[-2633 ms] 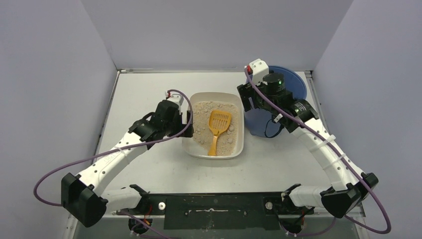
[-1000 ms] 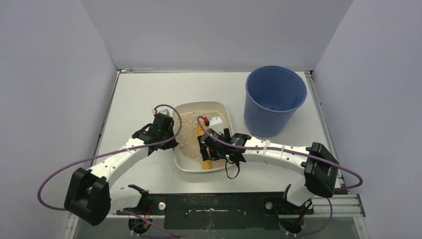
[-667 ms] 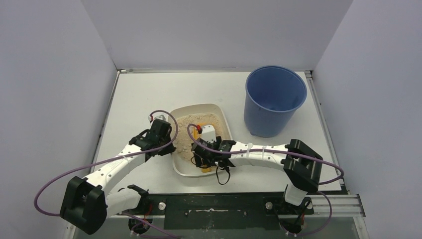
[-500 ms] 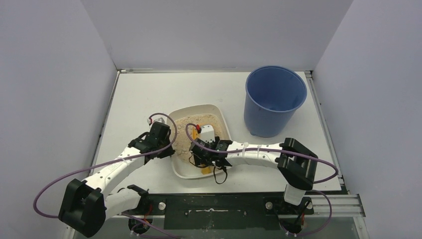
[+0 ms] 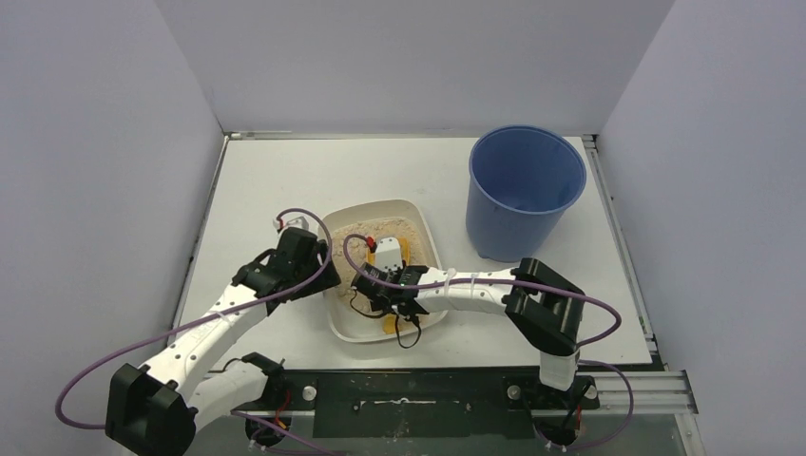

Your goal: Clean the litter box

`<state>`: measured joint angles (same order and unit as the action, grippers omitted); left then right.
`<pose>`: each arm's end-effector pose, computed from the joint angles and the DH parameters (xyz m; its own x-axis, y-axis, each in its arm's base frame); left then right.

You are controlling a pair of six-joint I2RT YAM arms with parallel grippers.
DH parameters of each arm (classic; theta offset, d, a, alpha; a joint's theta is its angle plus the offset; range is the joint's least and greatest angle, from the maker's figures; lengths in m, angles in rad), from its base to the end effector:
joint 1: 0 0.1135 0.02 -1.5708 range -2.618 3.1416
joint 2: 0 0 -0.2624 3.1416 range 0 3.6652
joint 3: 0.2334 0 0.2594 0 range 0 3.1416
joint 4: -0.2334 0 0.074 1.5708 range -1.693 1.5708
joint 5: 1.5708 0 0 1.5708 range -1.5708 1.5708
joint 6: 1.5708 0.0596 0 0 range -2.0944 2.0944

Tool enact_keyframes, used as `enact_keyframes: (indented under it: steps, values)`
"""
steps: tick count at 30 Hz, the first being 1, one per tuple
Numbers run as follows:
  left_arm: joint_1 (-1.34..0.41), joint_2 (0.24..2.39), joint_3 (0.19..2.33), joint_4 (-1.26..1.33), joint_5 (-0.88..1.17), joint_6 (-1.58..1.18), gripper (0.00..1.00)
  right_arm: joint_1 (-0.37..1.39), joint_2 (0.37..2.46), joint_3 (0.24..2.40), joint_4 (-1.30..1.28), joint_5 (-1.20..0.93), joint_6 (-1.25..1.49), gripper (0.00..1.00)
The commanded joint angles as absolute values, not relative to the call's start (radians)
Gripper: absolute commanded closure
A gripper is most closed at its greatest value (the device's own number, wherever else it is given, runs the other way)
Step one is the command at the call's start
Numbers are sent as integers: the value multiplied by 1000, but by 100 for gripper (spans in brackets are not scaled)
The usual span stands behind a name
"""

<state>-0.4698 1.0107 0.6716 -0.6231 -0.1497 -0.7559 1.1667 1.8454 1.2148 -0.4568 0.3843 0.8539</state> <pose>0.1953 -0.0892 0.1994 -0.7872 -0.3610 -0.4999 -0.2314 0.9244 -0.3031 0.1741 0.3502 0.1513 -0.8197 -0.1393 -0.5556 -0.2526 0.9585 0.1323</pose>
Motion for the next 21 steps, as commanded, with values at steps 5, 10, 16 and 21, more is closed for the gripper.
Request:
enact_keyframes:
  steps: [5, 10, 16, 21]
  values:
    - [-466, 989, 863, -710, -216, -648, 32, 1172, 1855, 1250, -465, 430, 877, 76]
    - [-465, 998, 916, -731, -226, -614, 30, 1176, 1830, 1245, -486, 445, 883, 97]
    - [-459, 1007, 985, -750, -235, -567, 26, 1195, 1760, 1249, -502, 464, 848, 100]
    - [-457, 1032, 1068, -786, -234, -499, 23, 1207, 1692, 1254, -523, 447, 771, 100]
